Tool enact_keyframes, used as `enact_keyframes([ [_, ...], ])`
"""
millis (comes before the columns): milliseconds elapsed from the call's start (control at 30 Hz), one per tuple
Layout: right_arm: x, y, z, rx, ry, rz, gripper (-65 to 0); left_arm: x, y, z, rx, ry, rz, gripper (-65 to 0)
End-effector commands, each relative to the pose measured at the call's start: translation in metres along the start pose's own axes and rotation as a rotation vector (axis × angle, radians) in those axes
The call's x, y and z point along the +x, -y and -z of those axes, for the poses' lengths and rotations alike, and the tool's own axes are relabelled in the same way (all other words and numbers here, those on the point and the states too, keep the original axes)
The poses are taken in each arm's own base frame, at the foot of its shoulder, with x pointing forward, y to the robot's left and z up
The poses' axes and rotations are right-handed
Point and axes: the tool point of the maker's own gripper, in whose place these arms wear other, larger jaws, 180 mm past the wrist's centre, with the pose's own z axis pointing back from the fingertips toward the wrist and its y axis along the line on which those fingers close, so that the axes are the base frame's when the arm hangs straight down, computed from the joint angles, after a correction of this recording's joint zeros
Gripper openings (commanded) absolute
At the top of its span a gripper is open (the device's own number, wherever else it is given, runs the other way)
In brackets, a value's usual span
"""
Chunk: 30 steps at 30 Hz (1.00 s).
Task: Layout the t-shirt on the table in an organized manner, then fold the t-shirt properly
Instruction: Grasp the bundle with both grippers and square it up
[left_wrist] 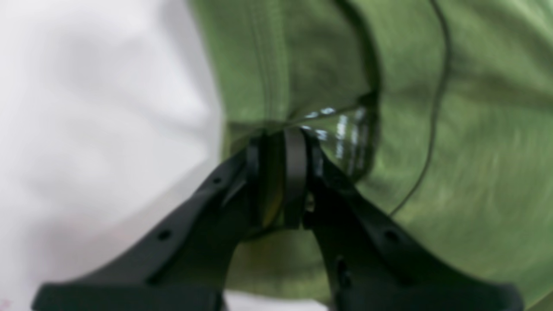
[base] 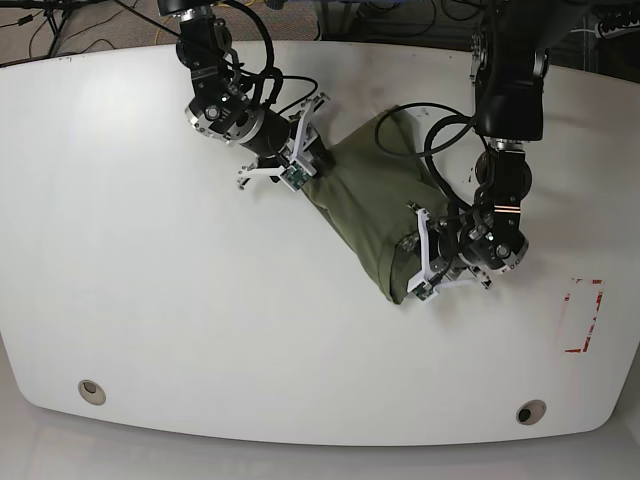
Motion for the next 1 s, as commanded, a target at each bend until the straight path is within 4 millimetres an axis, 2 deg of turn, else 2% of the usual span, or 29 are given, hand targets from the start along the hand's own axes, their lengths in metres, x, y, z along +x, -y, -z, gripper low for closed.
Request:
enact_keyframes([
  [0,0.031,-0.003,-0.007,-0.014,0.088,-0.019,-51.2,0.033,-0.023,-0.017,0.060,0.076,0.020,-60.0],
  [100,0.044,-0.004,-0.013,-0.026,0.111,-0.040,-51.2,0.052,-0.031,-0.032,0.101,0.120,0.046,-60.0],
  [233,0.057,0.003,-0.016,-0.044,0.097,-0.075,-51.2,0.060,-0.042,-0.055,0.166,0.130,0.060,-60.0],
  [400,0.079,0.005,-0.006,-0.040,0.131,-0.092,-51.2,0.033,-0.040,-0.068,0.203,0.093,0.016,-60.0],
  [500,0.083,0.014,0.004,-0.039,0.124,-0.095,-51.2,0.015,-0.024,-0.070,0.197,0.085,0.000,-60.0],
  [633,0.076,0.025,0.020,-0.029,0.088,-0.080,-51.2,-0.005,0.006,-0.069,0.167,0.080,-0.027,-60.0],
  [733,0.068,0.029,0.030,-0.016,0.062,-0.064,-51.2,-0.021,0.020,-0.072,0.159,0.069,-0.045,-60.0],
  [867,0.060,0.026,0.039,0.005,0.080,-0.033,-51.2,-0.046,0.028,-0.078,0.166,0.041,-0.081,-60.0],
  [967,0.053,0.013,0.042,0.032,0.088,-0.022,-51.2,-0.061,0.031,-0.083,0.175,0.023,-0.104,-60.0],
])
